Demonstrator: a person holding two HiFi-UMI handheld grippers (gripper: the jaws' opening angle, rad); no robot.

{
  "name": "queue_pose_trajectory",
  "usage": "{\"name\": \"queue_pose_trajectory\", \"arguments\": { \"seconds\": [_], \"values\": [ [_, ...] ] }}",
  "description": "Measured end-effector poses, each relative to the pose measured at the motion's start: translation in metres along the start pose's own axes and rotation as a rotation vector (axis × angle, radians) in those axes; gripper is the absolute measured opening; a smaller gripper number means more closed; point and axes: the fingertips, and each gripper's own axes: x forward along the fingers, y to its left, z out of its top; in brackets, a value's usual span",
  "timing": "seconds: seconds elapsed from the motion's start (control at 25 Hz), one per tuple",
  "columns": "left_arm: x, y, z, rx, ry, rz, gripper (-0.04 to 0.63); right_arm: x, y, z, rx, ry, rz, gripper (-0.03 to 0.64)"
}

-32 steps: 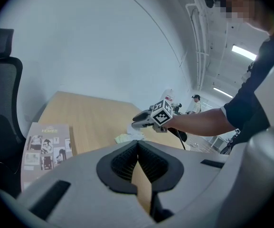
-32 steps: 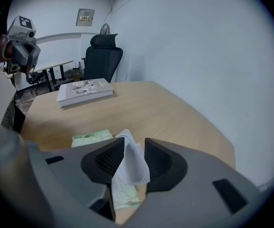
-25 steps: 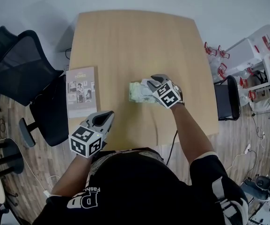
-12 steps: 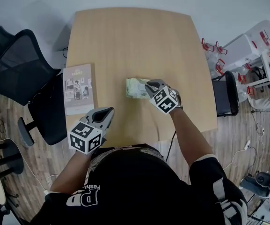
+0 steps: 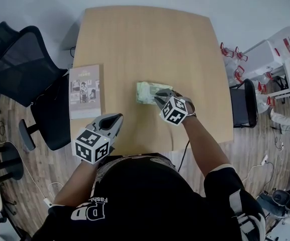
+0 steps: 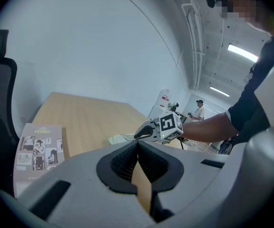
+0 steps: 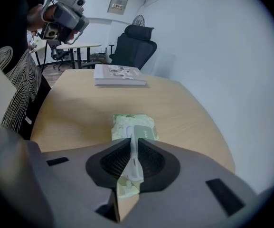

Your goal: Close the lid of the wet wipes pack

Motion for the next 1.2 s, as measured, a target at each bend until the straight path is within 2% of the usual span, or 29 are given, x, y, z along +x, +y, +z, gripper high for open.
{"name": "queue_pose_trajectory", "arguments": {
  "seconds": [0.36,1.0,1.2],
  "values": [
    [0.000,-0.002,0.000,-0.018,-0.009,0.025,0.018,0.012,0.014,-0.007,-0.050,0.035,0.050,0.058],
    [-0.009,0.002,-0.007,-0.024,-0.005,0.035,0.018,0.021,0.017,-0.010,0.010,0.017,0.093,0.069],
    [-0.012,0.000,-0.006,-0.023,-0.013,0.027,0.018,0.020,0.017,-0.009,0.028,0.022,0.078,0.069]
  ]
}}
